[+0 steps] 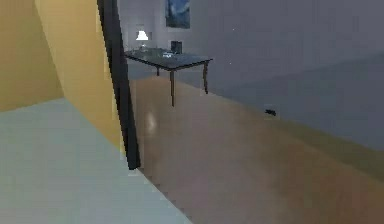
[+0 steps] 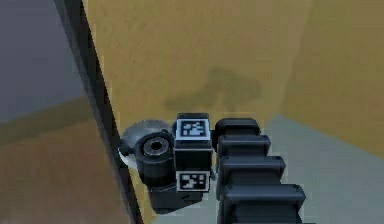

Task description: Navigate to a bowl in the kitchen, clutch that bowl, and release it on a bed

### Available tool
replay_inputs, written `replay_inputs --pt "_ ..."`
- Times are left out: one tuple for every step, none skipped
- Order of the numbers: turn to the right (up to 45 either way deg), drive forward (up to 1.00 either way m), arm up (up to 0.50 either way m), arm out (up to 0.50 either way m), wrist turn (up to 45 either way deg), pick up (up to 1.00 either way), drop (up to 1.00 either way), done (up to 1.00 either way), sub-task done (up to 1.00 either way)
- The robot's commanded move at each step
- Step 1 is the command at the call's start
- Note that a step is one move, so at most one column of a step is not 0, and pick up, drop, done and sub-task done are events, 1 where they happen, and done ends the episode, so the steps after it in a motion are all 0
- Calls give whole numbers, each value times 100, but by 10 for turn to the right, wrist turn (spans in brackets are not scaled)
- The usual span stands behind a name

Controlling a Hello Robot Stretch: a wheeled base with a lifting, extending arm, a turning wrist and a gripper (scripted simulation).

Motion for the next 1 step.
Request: replay_inputs --pt "0 45 0 0 0 0 0 0 0"
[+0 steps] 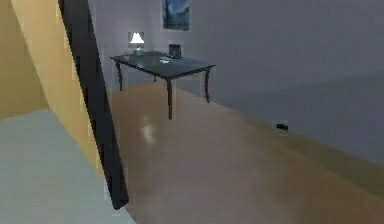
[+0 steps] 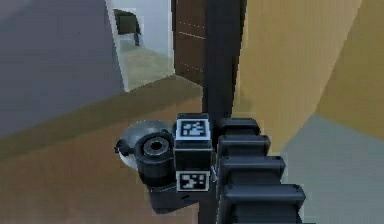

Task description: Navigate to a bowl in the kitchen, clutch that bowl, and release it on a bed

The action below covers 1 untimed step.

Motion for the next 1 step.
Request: replay_inputs --pt "210 0 0 0 0 0 0 0 0"
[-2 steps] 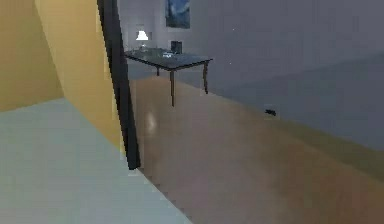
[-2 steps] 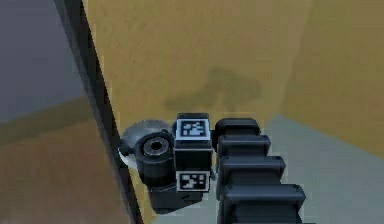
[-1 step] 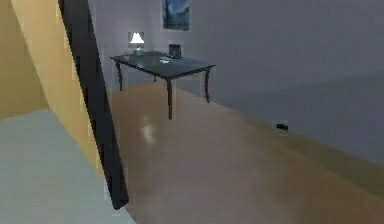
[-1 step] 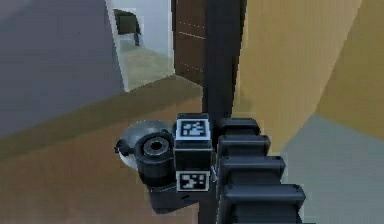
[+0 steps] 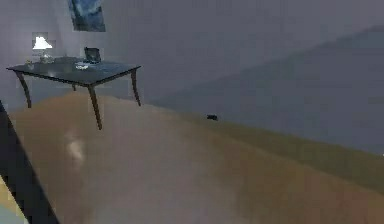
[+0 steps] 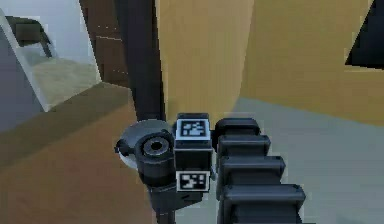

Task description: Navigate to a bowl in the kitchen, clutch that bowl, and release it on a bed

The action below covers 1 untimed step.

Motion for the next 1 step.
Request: replay_inputs --pt "0 80 0 0 0 0 0 0 0"
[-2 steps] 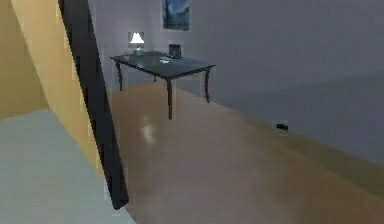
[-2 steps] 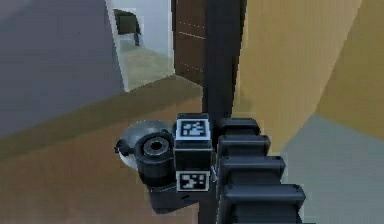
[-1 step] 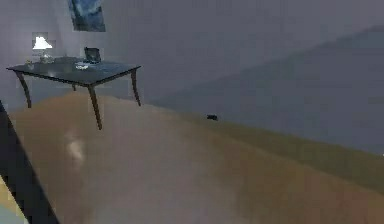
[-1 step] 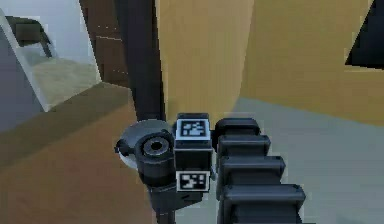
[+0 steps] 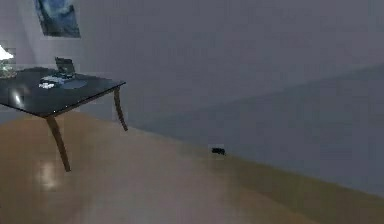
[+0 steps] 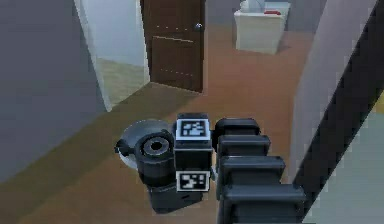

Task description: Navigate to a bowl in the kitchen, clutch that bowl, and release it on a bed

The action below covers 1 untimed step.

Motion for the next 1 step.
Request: replay_inputs --pt "450 0 0 0 0 0 0 0 0"
